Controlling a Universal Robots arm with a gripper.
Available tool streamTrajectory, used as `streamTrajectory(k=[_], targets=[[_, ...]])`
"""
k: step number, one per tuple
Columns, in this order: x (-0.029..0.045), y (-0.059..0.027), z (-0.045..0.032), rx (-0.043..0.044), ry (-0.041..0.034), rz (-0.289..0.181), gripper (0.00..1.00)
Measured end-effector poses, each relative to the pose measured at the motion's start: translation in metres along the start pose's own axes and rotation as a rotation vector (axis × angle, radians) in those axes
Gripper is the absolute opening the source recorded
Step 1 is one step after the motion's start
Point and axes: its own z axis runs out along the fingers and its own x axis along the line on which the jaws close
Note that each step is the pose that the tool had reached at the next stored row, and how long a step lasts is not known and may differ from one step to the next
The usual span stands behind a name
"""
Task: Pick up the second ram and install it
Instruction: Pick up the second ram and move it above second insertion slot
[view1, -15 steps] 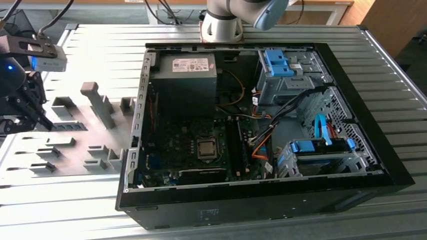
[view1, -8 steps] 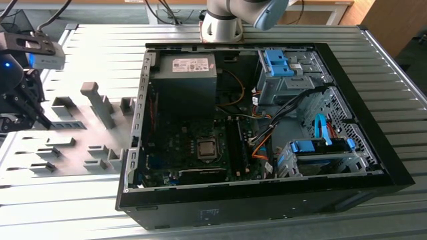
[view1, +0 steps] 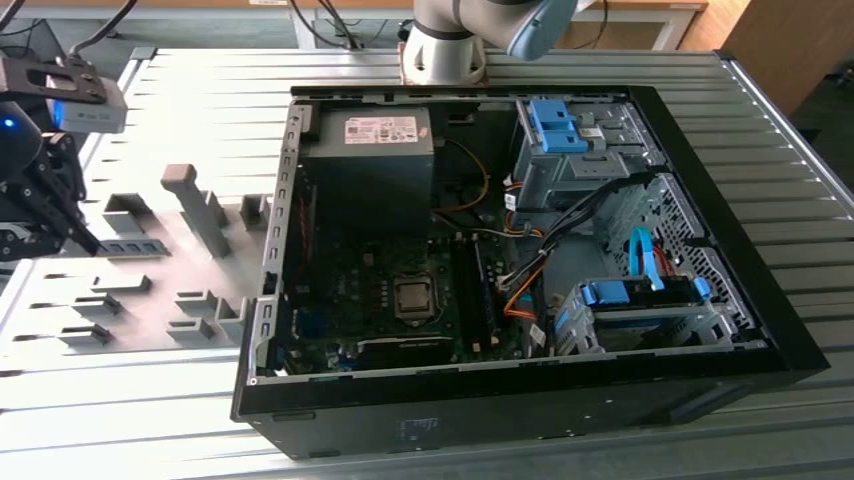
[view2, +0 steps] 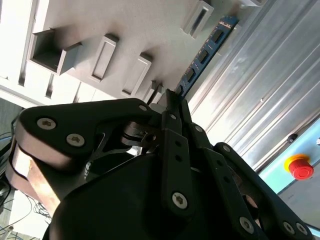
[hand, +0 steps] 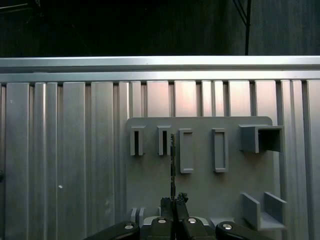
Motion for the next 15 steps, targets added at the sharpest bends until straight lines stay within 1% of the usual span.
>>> streamTrajectory(k=[15], targets=[[-0.0005, 0.0003, -0.0115, -0.0001, 0.0, 0.0, 0.14]])
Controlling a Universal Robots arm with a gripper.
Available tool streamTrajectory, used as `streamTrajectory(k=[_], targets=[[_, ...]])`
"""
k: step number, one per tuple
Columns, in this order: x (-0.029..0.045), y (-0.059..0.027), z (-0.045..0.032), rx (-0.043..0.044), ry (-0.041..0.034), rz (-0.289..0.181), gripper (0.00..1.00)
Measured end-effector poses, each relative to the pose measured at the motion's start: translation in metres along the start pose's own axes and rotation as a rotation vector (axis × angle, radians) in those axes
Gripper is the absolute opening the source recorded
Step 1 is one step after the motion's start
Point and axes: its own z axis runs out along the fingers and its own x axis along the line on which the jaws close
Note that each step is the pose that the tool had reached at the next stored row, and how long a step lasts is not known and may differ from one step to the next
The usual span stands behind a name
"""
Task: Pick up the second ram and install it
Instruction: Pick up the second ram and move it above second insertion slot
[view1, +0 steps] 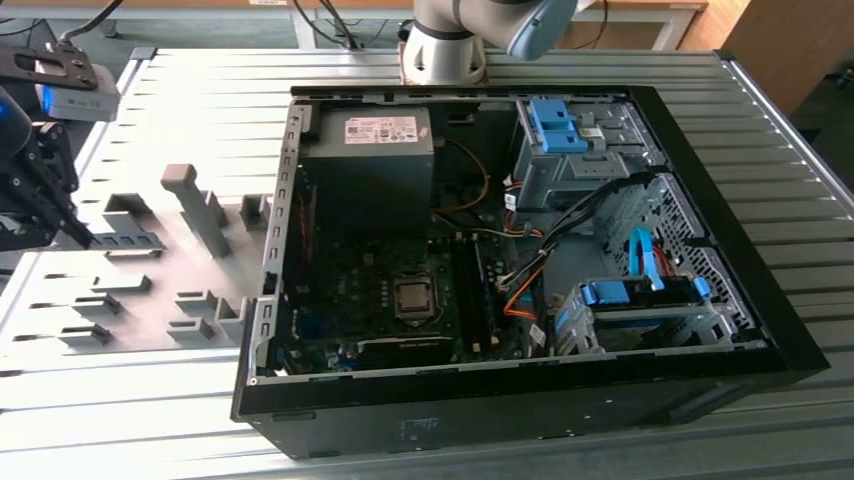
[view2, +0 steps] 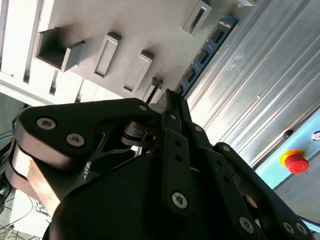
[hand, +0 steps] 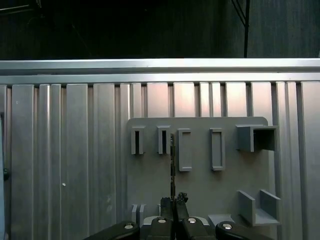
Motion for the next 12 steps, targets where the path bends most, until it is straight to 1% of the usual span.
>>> streamTrajectory(k=[12], targets=[[-0.0004, 0.0003, -0.0095, 0.0001, 0.0, 0.0, 0.14]])
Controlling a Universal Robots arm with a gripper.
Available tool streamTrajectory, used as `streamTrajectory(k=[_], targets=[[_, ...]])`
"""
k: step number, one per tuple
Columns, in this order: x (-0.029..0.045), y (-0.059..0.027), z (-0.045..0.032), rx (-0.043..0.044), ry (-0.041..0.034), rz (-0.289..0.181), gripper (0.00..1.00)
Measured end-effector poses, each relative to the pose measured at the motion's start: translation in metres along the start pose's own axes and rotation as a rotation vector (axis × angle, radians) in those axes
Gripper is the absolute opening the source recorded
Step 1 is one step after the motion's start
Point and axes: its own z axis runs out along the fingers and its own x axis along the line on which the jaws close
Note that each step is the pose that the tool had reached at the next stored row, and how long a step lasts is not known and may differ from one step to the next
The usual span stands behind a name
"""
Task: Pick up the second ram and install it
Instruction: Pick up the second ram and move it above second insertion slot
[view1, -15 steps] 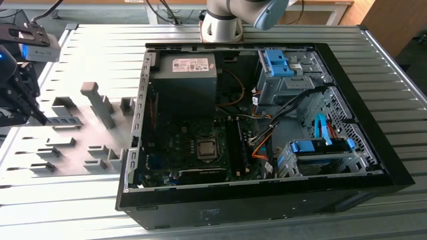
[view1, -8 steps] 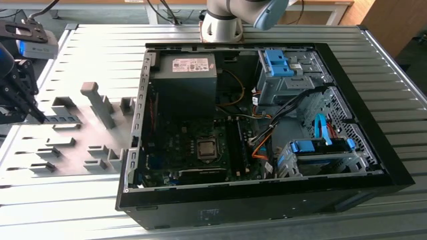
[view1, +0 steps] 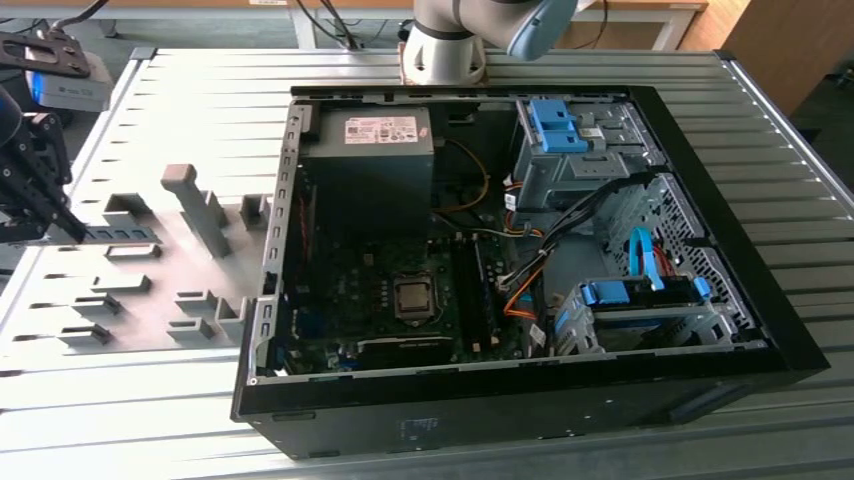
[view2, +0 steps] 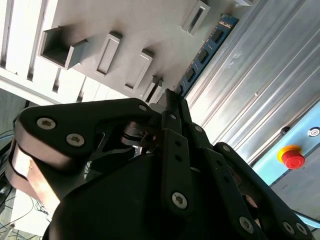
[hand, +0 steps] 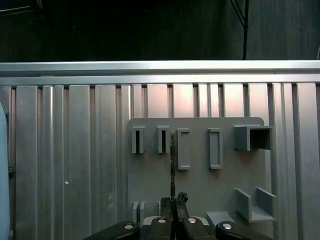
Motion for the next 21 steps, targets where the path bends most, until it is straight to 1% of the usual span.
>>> streamTrajectory(k=[21], targets=[[-0.0007, 0.0004, -0.0164, 0.0, 0.0, 0.0, 0.14]])
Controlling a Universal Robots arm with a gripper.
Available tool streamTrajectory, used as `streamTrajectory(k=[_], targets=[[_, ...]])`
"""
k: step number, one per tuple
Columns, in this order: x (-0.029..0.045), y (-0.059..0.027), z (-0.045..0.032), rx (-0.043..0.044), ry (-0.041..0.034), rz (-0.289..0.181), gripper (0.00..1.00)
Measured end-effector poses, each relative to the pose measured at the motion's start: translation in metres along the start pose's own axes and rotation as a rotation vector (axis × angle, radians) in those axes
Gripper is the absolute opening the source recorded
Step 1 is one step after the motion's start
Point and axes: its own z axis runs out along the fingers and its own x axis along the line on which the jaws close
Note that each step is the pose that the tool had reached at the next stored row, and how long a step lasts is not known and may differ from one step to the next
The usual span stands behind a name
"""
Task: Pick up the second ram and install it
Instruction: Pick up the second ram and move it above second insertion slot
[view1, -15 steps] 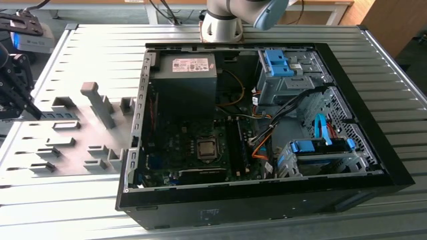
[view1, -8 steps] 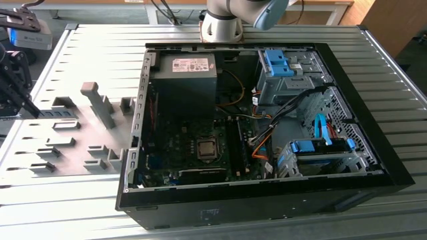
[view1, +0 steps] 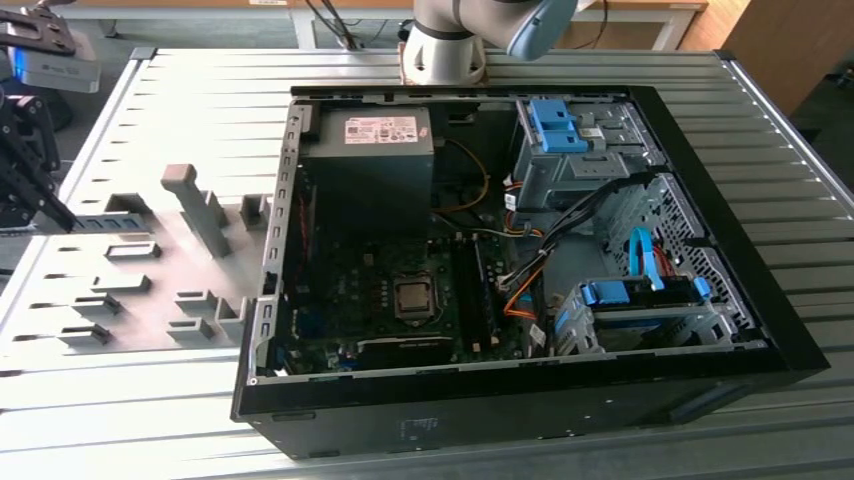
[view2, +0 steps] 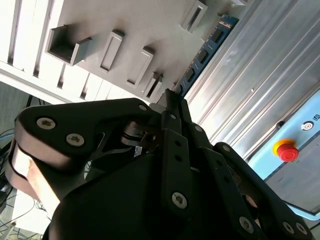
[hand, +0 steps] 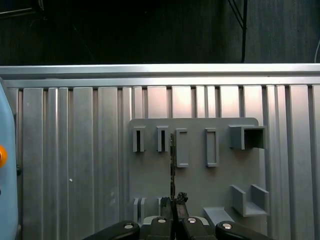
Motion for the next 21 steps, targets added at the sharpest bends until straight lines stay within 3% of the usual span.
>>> streamTrajectory(k=[21], targets=[[-0.0008, 0.0005, -0.0195, 0.0, 0.0, 0.0, 0.14]])
